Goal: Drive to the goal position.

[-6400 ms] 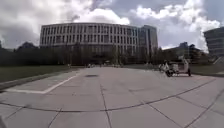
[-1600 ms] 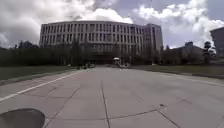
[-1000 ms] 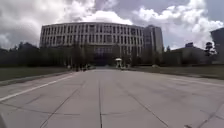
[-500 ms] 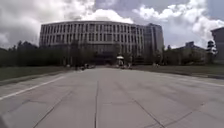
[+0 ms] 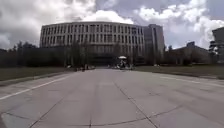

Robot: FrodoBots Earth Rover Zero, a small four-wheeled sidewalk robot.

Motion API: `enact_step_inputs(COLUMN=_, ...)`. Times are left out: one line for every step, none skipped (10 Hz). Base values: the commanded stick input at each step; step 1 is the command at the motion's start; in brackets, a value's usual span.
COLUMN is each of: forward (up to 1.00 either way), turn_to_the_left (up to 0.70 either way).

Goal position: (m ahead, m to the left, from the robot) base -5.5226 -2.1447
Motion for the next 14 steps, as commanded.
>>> enact_step_inputs(forward=1.00, turn_to_the_left=0.00)
enact_step_inputs(forward=1.00, turn_to_the_left=0.00)
enact_step_inputs(forward=1.00, turn_to_the_left=0.00)
enact_step_inputs(forward=1.00, turn_to_the_left=0.00)
enact_step_inputs(forward=1.00, turn_to_the_left=0.00)
enact_step_inputs(forward=1.00, turn_to_the_left=0.00)
enact_step_inputs(forward=1.00, turn_to_the_left=0.00)
enact_step_inputs(forward=1.00, turn_to_the_left=0.00)
enact_step_inputs(forward=1.00, turn_to_the_left=0.00)
enact_step_inputs(forward=1.00, turn_to_the_left=0.00)
enact_step_inputs(forward=1.00, turn_to_the_left=0.00)
enact_step_inputs(forward=1.00, turn_to_the_left=0.00)
enact_step_inputs(forward=1.00, turn_to_the_left=0.00)
enact_step_inputs(forward=1.00, turn_to_the_left=0.00)
